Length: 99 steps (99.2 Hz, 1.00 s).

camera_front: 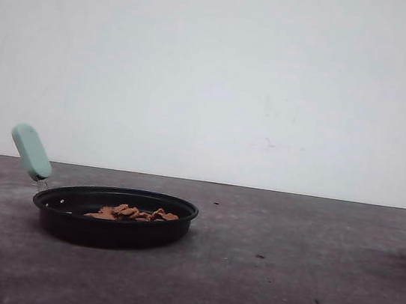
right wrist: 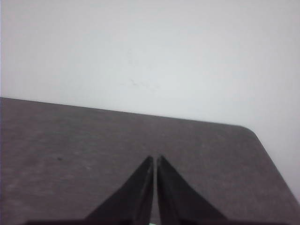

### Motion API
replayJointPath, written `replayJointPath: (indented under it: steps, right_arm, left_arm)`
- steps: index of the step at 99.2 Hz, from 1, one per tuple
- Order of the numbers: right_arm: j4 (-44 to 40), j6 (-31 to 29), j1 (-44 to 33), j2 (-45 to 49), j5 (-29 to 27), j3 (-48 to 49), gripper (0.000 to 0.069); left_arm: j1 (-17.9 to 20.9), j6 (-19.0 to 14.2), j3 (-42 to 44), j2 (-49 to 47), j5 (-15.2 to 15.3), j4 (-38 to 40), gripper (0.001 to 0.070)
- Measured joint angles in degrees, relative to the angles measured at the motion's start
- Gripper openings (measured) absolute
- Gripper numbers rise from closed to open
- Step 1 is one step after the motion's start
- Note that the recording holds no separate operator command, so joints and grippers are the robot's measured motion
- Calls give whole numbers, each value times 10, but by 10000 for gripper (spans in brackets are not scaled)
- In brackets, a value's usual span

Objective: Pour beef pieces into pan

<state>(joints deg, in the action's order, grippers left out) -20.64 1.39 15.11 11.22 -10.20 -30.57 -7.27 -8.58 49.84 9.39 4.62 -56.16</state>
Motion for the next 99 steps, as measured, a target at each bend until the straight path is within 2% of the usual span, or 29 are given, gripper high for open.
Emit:
replayJointPath:
  steps: [10, 22, 35, 49, 99]
  right_arm:
    - [66, -19, -36, -49, 68, 117, 11]
    - [45, -35, -82, -94, 150, 192, 11]
    - [36, -38, -115, -109, 197, 242, 11]
    - [36, -38, -116, -109, 207, 273, 11]
    - [42, -37, -115, -109, 192, 274, 11]
  left_arm:
    - [0, 0, 0, 0, 0, 0, 23]
    - [0, 0, 0, 0, 0, 0, 23]
    - [0, 0, 0, 0, 0, 0, 23]
    - [0, 0, 0, 0, 0, 0, 23]
    - [0, 0, 0, 0, 0, 0, 23]
